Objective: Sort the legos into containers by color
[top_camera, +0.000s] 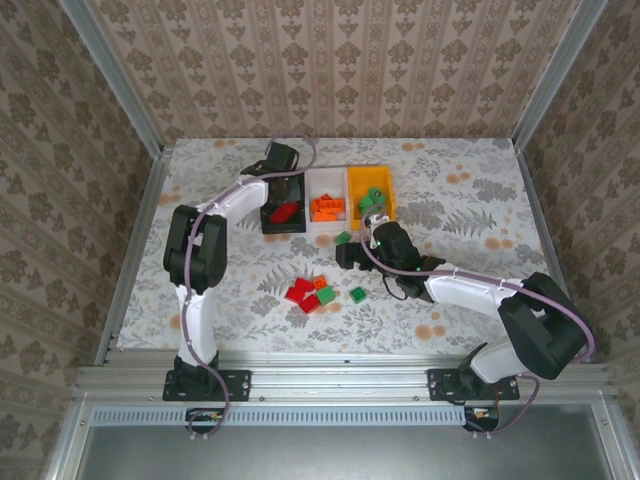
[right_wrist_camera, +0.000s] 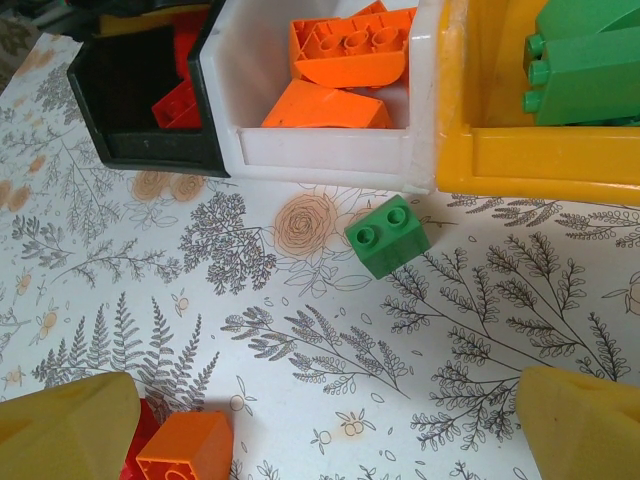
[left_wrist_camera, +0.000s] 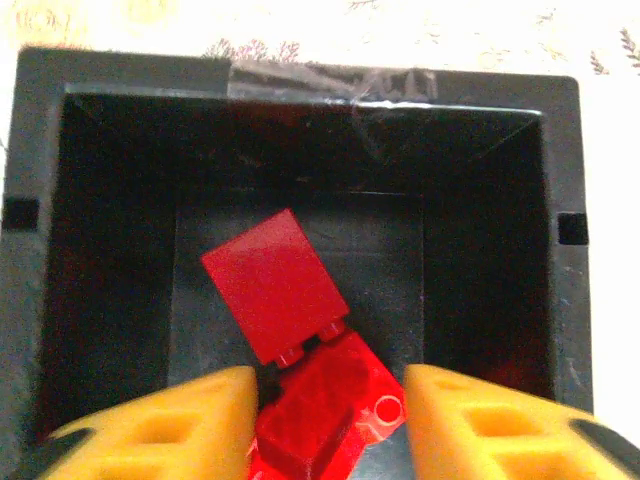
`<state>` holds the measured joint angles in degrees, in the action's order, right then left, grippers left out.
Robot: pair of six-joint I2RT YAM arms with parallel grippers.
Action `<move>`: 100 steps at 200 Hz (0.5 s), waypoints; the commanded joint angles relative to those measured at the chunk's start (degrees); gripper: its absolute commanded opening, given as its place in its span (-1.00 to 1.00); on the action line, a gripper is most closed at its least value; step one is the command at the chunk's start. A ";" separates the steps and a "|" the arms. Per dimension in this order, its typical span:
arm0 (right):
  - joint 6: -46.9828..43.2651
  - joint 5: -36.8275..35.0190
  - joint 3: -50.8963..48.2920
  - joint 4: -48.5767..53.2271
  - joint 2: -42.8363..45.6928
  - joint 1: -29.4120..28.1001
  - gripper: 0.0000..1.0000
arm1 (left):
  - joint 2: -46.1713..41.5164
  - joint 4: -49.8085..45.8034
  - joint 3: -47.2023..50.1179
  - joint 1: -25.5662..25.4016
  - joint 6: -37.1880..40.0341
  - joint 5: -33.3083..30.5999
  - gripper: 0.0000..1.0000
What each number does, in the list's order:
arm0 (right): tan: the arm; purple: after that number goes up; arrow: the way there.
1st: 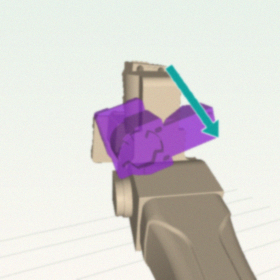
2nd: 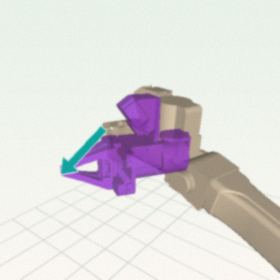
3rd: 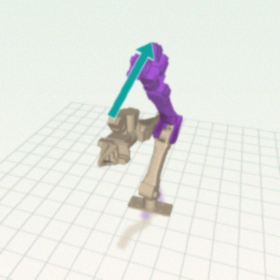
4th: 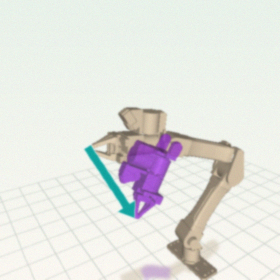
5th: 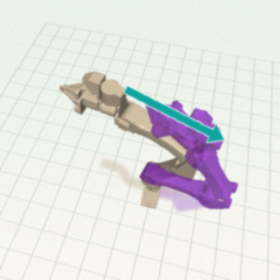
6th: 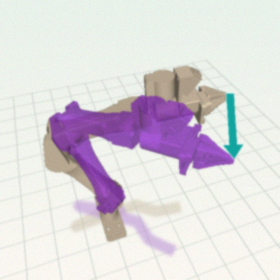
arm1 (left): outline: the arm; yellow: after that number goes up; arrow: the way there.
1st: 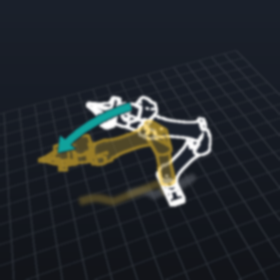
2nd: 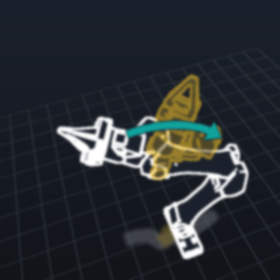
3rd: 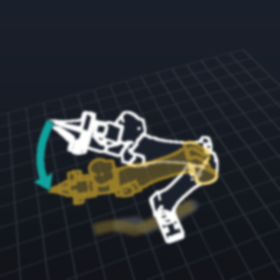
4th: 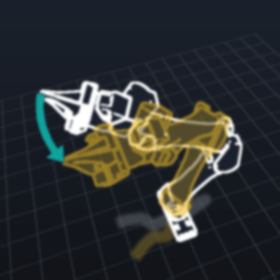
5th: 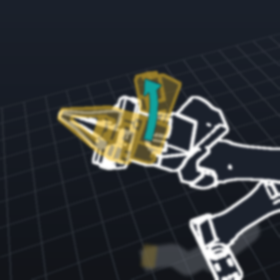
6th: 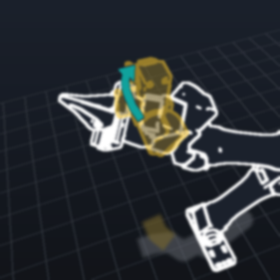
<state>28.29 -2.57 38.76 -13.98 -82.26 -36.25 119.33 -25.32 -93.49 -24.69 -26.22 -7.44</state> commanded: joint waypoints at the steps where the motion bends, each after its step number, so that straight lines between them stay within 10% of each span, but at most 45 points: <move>1: -0.69 -0.70 0.52 0.70 -0.31 -0.14 0.96 | -7.32 2.15 2.27 -0.17 1.58 2.45 0.37; 39: -0.34 0.07 0.52 0.52 -0.27 -0.22 0.96 | -20.90 5.30 14.15 -4.58 2.62 2.81 0.76; 100: -0.59 -1.01 0.35 0.79 0.08 -0.31 0.96 | -36.97 3.00 34.98 -14.48 2.83 3.62 0.64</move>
<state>28.29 -2.57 38.76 -13.98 -82.26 -36.27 84.88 -19.99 -65.49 -37.74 -24.12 -5.23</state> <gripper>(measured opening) 0.980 0.837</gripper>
